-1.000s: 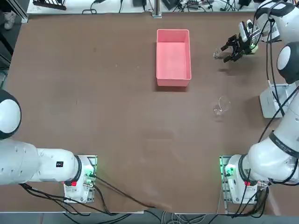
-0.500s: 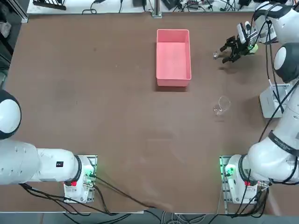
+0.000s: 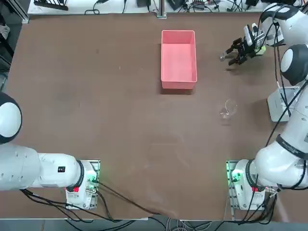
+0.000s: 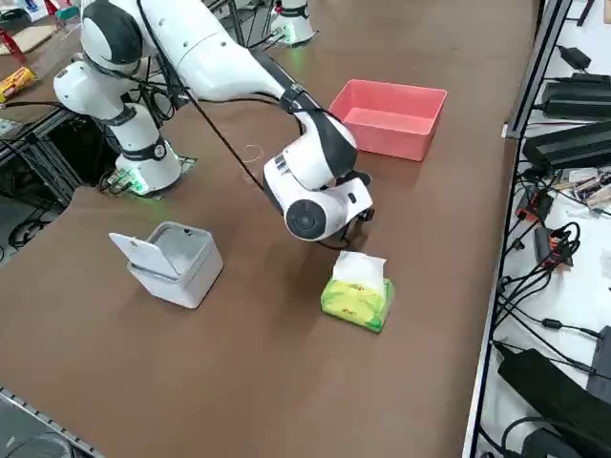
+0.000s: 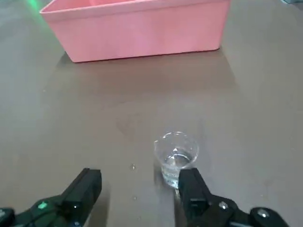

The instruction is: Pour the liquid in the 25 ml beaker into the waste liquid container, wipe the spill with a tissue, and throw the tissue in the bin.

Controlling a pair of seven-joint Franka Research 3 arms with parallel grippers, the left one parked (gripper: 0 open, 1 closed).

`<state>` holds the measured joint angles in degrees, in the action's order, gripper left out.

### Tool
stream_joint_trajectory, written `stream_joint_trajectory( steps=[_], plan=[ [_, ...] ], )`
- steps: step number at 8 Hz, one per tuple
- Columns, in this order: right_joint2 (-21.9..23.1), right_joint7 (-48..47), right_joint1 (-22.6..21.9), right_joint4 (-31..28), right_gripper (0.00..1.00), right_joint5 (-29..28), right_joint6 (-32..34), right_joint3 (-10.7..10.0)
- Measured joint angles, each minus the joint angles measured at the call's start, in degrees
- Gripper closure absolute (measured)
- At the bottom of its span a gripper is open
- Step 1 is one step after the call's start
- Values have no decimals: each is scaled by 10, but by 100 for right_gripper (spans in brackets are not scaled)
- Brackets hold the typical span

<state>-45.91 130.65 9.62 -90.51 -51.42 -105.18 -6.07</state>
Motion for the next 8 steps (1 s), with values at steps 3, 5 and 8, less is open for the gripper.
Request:
stream_joint_trajectory(
  steps=[3,5,8],
  plan=[
    [-7,1,1,10,0,0,0,0],
    [-18,1,1,26,0,-1,0,2],
    [-29,1,1,35,0,-12,0,4]
  ],
)
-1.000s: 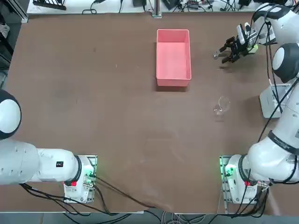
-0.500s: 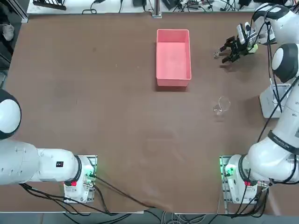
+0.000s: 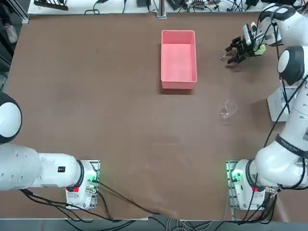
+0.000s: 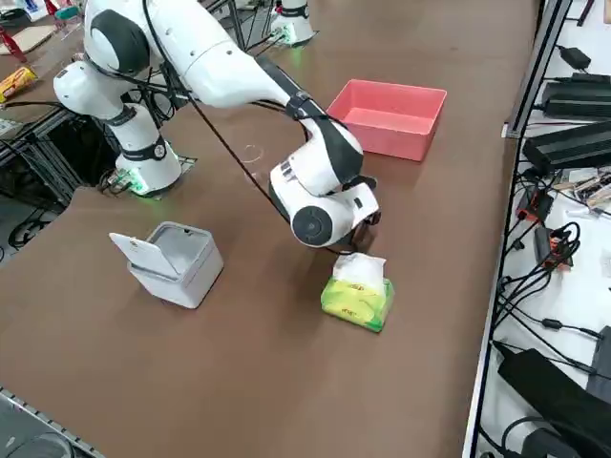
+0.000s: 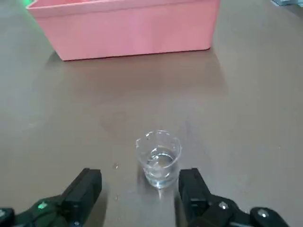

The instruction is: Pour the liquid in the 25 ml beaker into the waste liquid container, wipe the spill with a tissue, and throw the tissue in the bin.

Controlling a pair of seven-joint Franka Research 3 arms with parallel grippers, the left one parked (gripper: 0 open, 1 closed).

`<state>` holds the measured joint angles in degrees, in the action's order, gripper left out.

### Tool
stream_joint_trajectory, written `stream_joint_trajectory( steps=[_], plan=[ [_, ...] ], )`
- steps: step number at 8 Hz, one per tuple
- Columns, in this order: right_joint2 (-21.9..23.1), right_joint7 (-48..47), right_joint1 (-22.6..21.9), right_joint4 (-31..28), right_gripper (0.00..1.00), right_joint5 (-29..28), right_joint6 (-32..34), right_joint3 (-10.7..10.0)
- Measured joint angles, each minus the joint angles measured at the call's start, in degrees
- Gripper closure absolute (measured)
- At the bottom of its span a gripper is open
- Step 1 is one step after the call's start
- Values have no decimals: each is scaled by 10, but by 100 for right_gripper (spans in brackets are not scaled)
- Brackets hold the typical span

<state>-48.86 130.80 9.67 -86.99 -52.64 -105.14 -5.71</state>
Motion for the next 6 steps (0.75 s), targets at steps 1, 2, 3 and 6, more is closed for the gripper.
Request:
stream_joint_trajectory(
  steps=[1,2,3,6],
  plan=[
    [-1,0,0,1,0,0,0,1],
    [-1,0,0,1,0,0,0,1],
    [-1,0,0,2,0,0,0,2],
    [-2,0,0,7,0,-5,0,3]
  ],
)
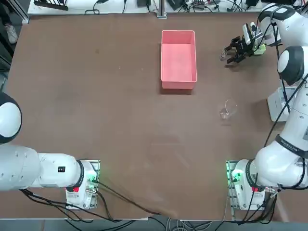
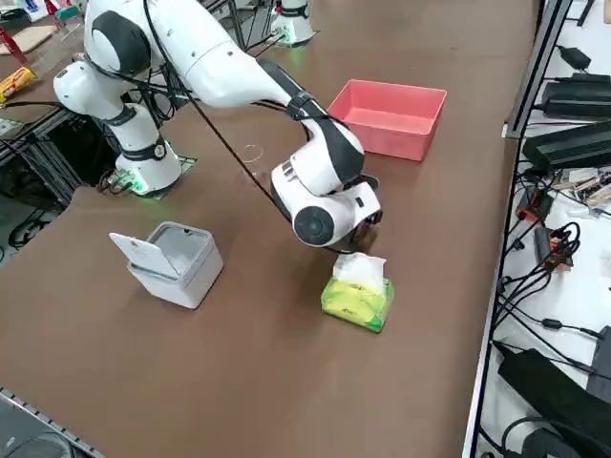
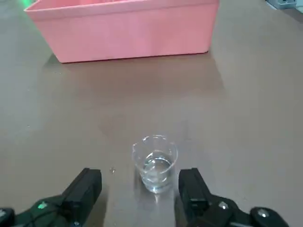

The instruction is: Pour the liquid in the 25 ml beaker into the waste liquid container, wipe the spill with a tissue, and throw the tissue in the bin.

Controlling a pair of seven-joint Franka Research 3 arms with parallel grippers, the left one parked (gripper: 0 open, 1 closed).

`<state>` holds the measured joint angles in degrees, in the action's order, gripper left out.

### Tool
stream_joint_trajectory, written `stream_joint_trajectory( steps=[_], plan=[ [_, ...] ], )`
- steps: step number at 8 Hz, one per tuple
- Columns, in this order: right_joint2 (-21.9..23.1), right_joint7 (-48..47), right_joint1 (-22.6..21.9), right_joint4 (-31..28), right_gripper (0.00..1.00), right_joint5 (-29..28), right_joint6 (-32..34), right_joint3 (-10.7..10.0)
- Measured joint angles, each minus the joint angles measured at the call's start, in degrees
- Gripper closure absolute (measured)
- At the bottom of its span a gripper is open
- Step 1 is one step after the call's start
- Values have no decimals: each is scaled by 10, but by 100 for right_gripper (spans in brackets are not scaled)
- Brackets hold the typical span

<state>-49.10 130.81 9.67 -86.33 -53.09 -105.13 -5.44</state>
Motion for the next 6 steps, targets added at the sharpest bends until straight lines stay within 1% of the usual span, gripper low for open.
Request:
stream_joint_trajectory(
  steps=[4,6],
  plan=[
    [-23,0,0,27,0,-2,0,0],
    [-25,0,0,30,0,-2,0,1]
  ],
)
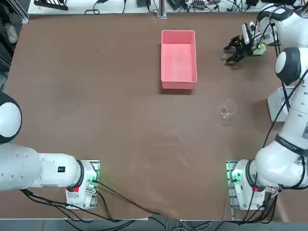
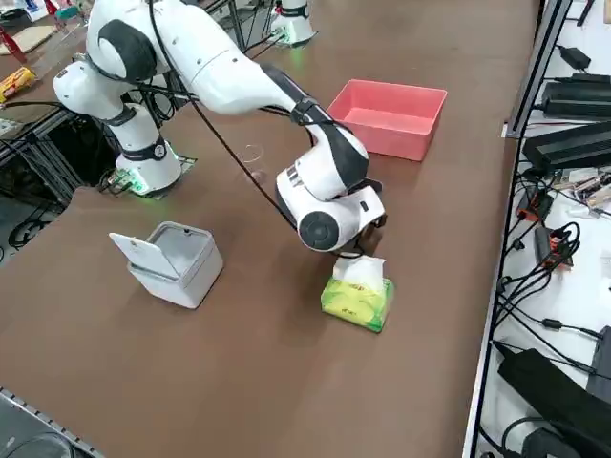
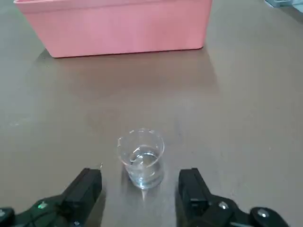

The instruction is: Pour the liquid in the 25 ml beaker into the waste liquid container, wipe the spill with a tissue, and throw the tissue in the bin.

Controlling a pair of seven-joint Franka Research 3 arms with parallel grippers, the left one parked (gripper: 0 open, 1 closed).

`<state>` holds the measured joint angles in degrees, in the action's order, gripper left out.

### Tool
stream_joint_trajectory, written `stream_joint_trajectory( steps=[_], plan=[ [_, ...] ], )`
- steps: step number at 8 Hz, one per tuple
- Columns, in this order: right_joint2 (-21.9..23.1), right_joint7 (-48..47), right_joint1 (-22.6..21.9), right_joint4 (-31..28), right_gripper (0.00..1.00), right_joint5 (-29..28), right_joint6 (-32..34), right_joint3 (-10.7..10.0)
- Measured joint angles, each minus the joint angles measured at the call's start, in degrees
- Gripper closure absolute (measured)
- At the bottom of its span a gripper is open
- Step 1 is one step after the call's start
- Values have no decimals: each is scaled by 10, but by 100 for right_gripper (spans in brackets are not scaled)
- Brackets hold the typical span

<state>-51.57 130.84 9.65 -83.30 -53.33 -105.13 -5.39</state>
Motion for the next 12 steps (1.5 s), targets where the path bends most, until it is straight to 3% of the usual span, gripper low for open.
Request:
stream_joint_trajectory(
  steps=[10,12],
  plan=[
    [-8,0,-1,12,0,-4,0,16],
    [-9,0,-1,13,4,-4,0,16]
  ],
)
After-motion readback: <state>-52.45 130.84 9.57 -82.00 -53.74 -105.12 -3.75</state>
